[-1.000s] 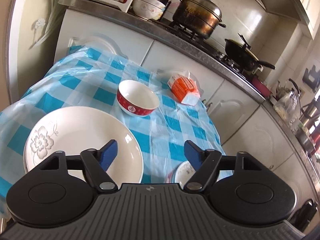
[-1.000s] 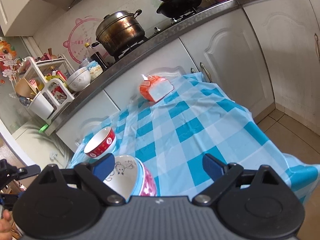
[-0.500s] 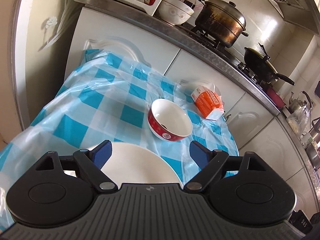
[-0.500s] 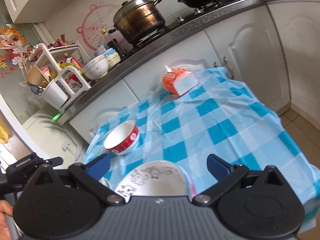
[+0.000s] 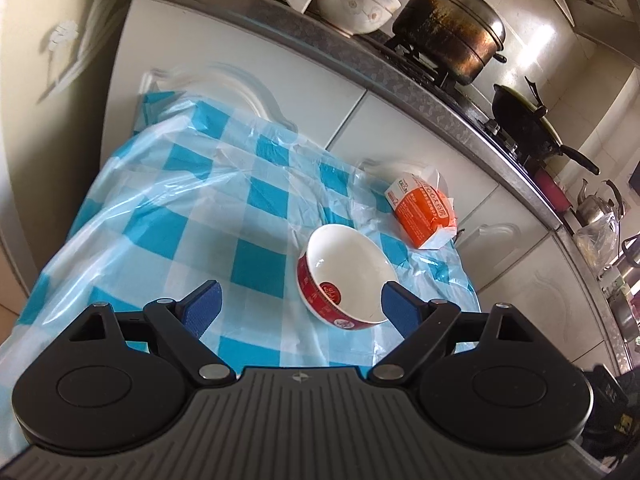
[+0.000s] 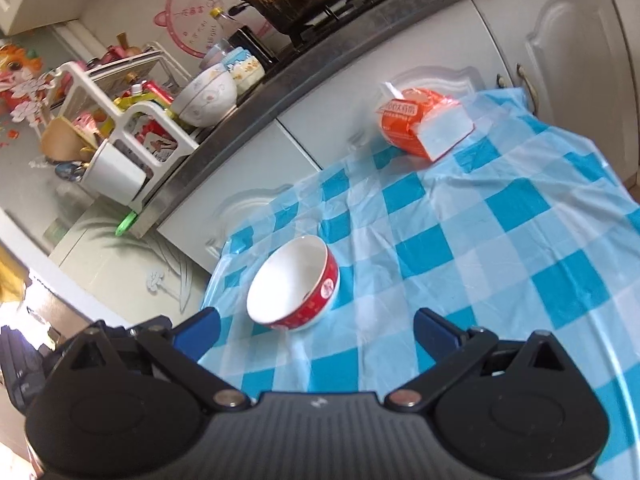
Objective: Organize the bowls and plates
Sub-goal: 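Open the left gripper and move it to the red-and-white bowl, then close the left gripper on the red-and-white bowl's rim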
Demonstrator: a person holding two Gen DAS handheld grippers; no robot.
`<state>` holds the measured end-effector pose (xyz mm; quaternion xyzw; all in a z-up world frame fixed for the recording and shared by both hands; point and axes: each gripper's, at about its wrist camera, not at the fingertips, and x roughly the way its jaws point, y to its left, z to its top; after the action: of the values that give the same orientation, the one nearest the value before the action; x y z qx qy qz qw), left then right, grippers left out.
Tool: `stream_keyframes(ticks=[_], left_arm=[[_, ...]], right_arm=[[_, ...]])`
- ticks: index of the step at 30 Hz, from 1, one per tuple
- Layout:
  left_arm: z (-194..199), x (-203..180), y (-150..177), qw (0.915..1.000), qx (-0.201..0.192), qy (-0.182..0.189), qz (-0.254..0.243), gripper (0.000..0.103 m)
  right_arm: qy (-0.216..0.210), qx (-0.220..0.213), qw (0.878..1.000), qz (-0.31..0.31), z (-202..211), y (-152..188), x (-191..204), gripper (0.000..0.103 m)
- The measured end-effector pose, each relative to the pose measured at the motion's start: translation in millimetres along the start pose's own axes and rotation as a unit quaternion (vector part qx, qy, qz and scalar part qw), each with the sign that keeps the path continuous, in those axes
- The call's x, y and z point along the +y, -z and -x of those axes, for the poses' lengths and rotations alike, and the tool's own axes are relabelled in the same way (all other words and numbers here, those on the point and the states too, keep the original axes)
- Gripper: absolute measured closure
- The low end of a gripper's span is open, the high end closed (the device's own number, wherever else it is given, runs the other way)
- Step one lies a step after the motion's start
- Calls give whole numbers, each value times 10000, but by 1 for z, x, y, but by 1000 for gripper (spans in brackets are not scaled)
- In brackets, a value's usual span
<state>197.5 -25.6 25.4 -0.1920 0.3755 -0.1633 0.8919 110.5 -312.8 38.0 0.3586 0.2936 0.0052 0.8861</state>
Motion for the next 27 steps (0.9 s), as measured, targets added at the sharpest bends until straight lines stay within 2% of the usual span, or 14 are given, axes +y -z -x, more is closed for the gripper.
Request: stream_keyframes(ticks=[10, 13, 15, 18, 22, 23, 24, 27], left_arm=[[-54, -13, -18, 9987, 450, -168, -187, 0], [-68, -15, -20, 9977, 628, -190, -184, 6], [-78, -14, -20, 9964, 796, -249, -124, 18], [-88, -11, -22, 9948, 943, -371, -36, 32], [-99, -8, -23, 9936, 1041, -429, 78, 45], [-102, -8, -23, 9932, 1077, -434, 111, 49], [-105, -8, -22, 9927, 1115, -429, 142, 57], [-113, -9, -21, 9919, 1189, -417, 156, 70]], right_arm=[[-4, 392, 9989, -260, -71, -32, 2, 1], [-74, 554, 9970, -540, -91, -37, -3, 1], [-51, 626, 9957, -684, -101, -39, -7, 1], [-89, 770, 9926, -940, -115, -41, -14, 9], [-220, 838, 9912, -1006, -126, -41, -16, 19], [-217, 858, 9910, -1001, -128, -40, -16, 19], [-219, 884, 9908, -1005, -131, -40, -16, 19], [-241, 952, 9902, -989, -137, -41, -14, 20]])
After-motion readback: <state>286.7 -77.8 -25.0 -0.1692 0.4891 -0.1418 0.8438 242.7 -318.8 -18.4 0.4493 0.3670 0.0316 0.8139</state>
